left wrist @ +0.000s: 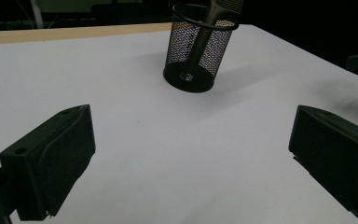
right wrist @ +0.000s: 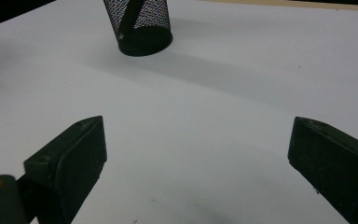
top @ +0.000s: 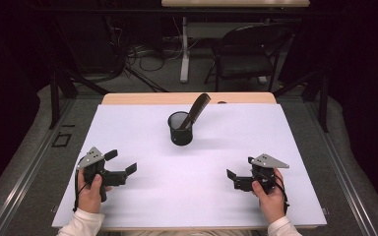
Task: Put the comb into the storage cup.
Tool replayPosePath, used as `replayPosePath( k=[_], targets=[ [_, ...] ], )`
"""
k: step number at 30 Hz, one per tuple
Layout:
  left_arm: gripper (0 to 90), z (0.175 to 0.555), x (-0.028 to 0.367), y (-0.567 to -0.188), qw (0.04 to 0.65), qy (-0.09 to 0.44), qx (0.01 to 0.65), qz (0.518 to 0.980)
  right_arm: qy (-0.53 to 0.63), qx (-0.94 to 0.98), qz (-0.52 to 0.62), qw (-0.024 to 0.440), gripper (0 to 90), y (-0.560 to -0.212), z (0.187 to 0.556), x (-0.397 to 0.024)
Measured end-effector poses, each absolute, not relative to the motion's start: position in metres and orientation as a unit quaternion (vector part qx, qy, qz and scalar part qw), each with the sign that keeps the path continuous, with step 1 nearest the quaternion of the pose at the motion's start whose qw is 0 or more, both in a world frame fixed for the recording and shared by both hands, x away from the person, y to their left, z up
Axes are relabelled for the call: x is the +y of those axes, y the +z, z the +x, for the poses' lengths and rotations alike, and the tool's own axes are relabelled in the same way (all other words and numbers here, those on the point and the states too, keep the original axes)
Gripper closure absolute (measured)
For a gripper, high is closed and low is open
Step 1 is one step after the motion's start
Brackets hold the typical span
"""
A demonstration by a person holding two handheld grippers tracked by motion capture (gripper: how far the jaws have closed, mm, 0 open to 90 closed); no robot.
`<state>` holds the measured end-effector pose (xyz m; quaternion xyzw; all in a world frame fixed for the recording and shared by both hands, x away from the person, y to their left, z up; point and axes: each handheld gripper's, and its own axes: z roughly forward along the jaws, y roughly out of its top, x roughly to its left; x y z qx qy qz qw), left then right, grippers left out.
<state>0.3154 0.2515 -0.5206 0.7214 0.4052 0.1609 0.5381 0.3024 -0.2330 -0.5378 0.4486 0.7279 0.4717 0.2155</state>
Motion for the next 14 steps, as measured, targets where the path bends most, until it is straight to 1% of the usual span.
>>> replayPosePath(
  k=[14],
  targets=[
    [0.6,0.3169,0.2525,-0.5224,0.538,0.159,0.409,0.72,0.473,0.724,0.453,0.215,4.4,-0.5384,0.303,-0.2348]
  ],
)
